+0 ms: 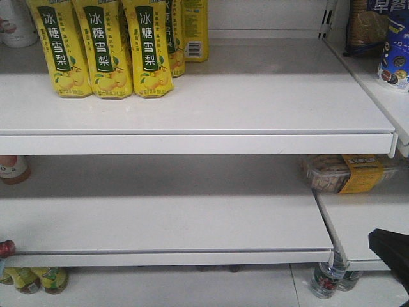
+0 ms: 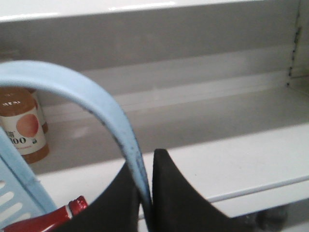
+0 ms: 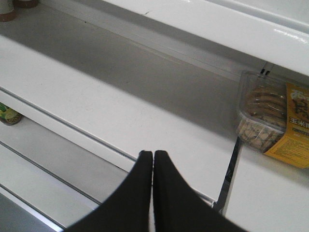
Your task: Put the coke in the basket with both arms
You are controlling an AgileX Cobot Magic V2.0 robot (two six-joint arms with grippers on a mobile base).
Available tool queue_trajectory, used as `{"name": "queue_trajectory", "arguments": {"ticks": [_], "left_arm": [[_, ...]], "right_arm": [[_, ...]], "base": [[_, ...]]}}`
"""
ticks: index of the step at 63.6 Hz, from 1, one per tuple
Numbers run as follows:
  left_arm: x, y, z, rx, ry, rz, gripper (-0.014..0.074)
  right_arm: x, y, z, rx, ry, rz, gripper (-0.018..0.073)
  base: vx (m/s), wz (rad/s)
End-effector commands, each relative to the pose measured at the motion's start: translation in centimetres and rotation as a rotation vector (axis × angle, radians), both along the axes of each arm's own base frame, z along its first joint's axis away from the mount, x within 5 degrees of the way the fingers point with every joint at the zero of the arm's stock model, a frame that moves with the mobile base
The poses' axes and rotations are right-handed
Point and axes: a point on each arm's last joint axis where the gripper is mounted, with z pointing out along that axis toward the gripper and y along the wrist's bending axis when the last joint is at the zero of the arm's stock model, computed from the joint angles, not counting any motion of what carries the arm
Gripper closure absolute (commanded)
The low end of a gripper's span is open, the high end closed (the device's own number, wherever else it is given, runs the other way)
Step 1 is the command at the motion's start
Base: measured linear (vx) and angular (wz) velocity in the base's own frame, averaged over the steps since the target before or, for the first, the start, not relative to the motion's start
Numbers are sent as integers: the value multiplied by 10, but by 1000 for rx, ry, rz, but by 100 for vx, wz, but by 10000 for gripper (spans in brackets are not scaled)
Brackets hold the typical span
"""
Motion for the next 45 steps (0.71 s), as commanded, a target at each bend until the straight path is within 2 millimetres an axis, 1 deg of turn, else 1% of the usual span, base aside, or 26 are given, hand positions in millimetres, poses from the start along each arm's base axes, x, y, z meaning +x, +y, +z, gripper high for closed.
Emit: {"name": "queue_trajectory", "arguments": {"ticks": [1, 10, 32, 45], "left_arm": [[-2, 1, 22, 61, -256, 21, 603], [-3, 2, 26, 59, -301, 40, 603], [-2, 6, 24, 70, -274, 112, 603], [-2, 7, 24, 71, -272, 121, 603]], "right_arm": [[2, 2, 13, 29, -81, 8, 564], [2, 2, 13, 29, -81, 8, 564], [2, 2, 13, 29, -81, 8, 564], [2, 2, 13, 29, -81, 8, 564]], "base": [[0, 0], [0, 0], [0, 0], [0, 0]]}}
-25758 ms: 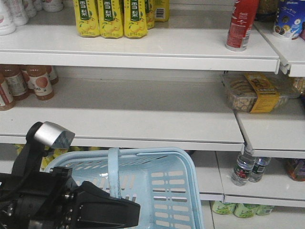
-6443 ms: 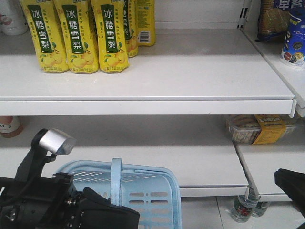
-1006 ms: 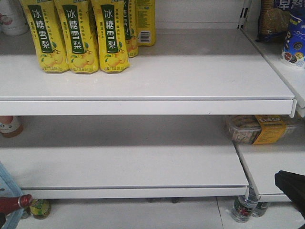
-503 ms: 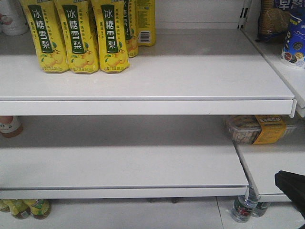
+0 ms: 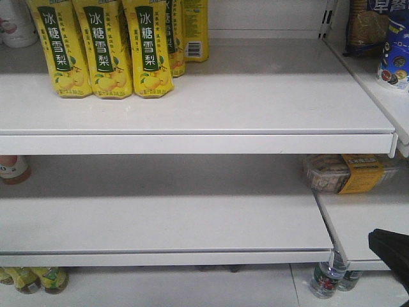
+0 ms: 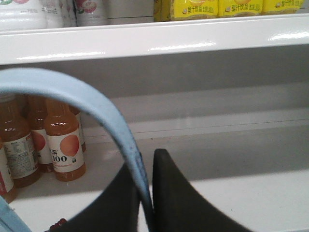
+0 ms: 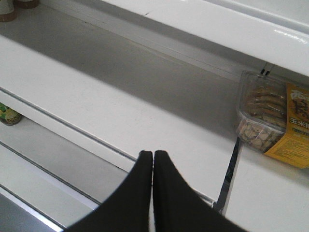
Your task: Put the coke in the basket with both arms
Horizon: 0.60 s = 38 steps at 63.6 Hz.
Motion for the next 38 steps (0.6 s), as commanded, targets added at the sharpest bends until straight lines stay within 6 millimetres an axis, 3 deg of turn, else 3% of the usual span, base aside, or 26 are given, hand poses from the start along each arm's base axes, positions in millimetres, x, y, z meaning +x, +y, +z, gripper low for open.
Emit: {"name": "queue_trajectory", "arguments": {"ticks": [1, 38], "left_arm": [[-3, 0, 16, 93, -178, 3, 603], [-3, 0, 16, 93, -177, 3, 603]], "right_arm": [[2, 2, 13, 29, -81, 8, 564], [2, 2, 13, 29, -81, 8, 564]], "base": [[0, 0], [0, 0]]}}
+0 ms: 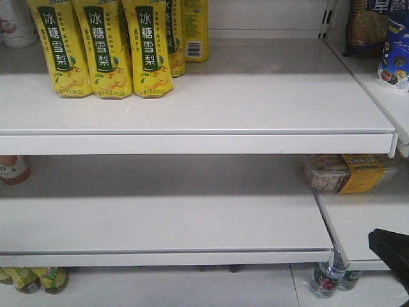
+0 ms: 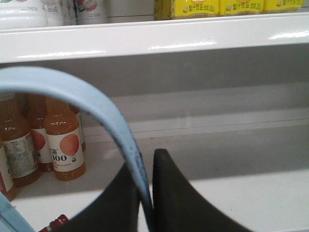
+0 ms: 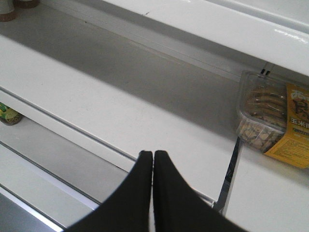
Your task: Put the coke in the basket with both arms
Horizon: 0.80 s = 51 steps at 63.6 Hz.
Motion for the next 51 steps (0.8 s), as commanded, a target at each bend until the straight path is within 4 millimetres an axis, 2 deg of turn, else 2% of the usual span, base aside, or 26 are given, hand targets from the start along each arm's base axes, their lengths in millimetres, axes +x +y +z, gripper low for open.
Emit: {"name": "queue_trajectory", "arguments": {"ticks": [1, 51], "left_arm": [[-3, 0, 16, 100, -177, 4, 603], [-3, 0, 16, 101, -176, 4, 603]], "right_arm": [[2, 2, 13, 29, -81, 8, 564], [2, 2, 13, 29, -81, 8, 564]], "base": [[0, 0], [0, 0]]}}
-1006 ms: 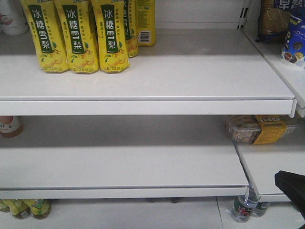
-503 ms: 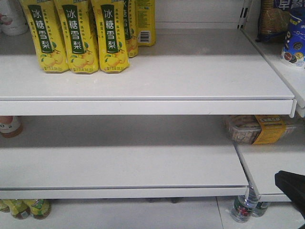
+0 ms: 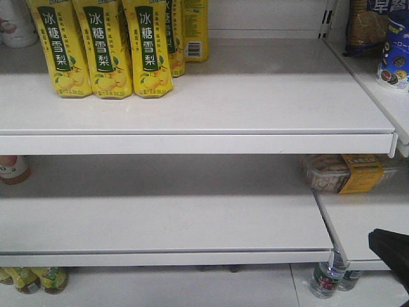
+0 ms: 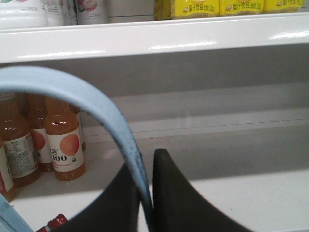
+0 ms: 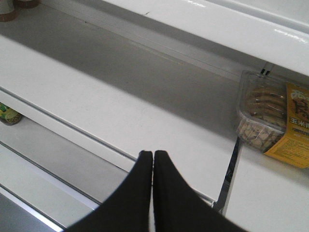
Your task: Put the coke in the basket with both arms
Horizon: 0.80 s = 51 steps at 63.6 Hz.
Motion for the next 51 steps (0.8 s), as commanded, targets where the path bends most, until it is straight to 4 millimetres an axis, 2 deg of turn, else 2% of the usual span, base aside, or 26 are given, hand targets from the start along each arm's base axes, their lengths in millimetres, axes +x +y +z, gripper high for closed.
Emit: {"name": "queue_trajectory", "arguments": {"ticks": [1, 31, 39, 43, 51], "left_arm": [[-3, 0, 16, 101, -176, 4, 603], [-3, 0, 16, 101, -176, 4, 603], [-3, 0, 16, 101, -176, 4, 603], [-3, 0, 16, 101, -176, 4, 603], [-3, 0, 16, 101, -176, 4, 603]], "right_arm": [[2, 2, 13, 30, -82, 8, 564], [0, 2, 12, 65, -71, 11, 564], [-2, 3, -10, 142, -77, 3, 564], [-2, -1, -25, 175, -103, -34, 564], [-7, -10, -41, 263, -173, -115, 564]], "base": [[0, 0], [0, 0], [0, 0], [0, 0], [0, 0]]}}
